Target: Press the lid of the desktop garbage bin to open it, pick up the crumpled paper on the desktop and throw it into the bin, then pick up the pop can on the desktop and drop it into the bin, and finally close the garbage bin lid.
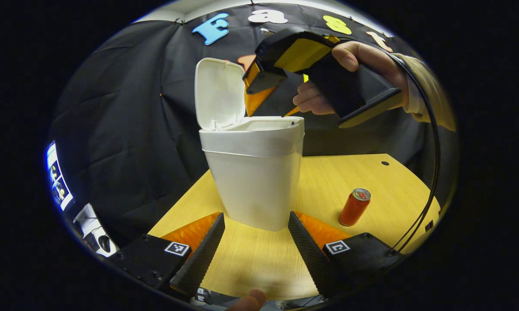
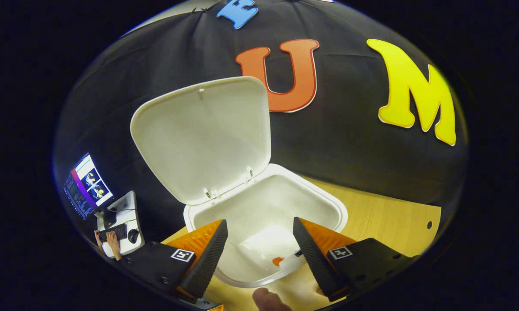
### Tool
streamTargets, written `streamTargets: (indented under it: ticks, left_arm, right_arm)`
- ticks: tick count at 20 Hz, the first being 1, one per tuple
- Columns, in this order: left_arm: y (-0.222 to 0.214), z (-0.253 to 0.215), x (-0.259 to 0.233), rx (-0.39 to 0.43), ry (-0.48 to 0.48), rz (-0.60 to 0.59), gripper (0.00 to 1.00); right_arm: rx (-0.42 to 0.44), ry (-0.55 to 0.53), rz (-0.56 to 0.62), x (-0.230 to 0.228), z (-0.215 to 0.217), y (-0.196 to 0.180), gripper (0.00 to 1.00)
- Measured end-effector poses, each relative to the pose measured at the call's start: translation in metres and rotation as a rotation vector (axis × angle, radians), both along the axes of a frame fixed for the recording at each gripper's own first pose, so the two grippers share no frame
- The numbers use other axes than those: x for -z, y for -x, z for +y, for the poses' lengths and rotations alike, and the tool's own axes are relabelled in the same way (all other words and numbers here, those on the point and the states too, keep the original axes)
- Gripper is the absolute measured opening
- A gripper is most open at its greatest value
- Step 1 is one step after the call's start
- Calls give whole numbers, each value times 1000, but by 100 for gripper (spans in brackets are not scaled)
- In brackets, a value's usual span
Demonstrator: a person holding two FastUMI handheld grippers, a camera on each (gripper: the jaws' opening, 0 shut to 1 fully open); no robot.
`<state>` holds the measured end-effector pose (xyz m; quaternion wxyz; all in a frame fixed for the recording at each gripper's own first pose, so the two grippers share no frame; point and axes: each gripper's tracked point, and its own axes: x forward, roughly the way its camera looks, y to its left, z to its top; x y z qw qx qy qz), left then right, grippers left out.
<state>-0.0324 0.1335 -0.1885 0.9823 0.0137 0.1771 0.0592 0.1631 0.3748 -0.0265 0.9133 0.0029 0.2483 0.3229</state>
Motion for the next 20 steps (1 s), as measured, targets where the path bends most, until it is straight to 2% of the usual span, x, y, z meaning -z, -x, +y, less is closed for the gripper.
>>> streamTargets:
  ticks: [2,7,10,17,20]
  left_arm:
    - [-5,-12,1,31,11,2,98]
    - [-17,-45,1,107,26,-7,98]
    - [-33,-62,-5,138,15,-12,98]
    - [-55,-110,9,230,-41,-8,98]
    - [-59,-135,24,276,-58,4,98]
  right_arm:
    - [17,-30,-21,-17,-18,4,96]
    - [99,-91,-75,-56,-84,12,96]
    - [196,-102,-101,-65,-144,16,96]
    - [437,-49,-105,-30,-297,25,96]
    - [519,-22,-86,-4,-349,30,96]
